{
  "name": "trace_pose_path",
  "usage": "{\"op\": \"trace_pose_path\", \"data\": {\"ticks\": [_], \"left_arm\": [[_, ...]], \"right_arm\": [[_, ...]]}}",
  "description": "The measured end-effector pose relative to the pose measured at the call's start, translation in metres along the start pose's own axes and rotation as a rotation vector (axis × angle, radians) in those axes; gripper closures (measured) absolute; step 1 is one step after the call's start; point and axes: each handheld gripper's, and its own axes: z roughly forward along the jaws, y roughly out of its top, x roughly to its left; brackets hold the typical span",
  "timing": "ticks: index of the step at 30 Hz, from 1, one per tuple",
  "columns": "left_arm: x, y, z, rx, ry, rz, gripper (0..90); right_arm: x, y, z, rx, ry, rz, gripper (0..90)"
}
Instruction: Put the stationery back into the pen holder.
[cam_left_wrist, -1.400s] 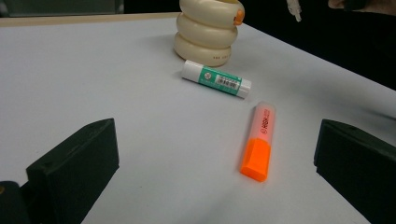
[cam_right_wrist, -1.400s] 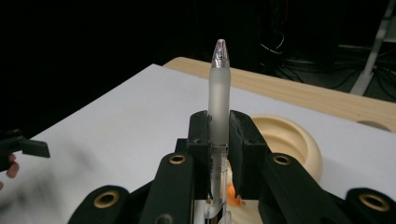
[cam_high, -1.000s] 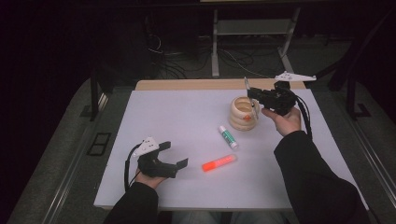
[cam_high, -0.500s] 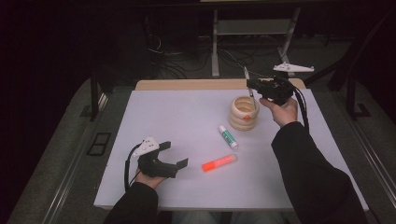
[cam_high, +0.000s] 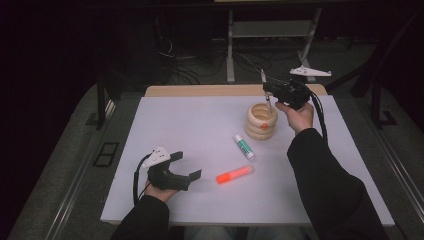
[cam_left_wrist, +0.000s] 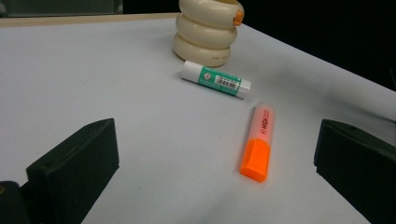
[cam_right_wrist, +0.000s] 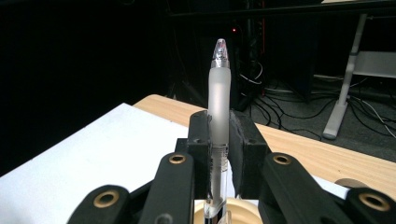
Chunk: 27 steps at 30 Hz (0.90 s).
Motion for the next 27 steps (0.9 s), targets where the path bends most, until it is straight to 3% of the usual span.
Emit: {"op": "trace_pose_path", "data": {"ticks": [14, 27], "left_arm": [[0.000, 0.000, 0.000, -0.003, 0.000, -0.003, 0.0], [0.000, 0.000, 0.000, -0.003, -0.002, -0.001, 0.0]], "right_arm": [[-0.012, -0.008, 0.011, -0.023, -0.017, 0.020, 78.7], [-0.015, -0.019, 0.020, 0.004, -0.015, 0.031, 78.7]]}}
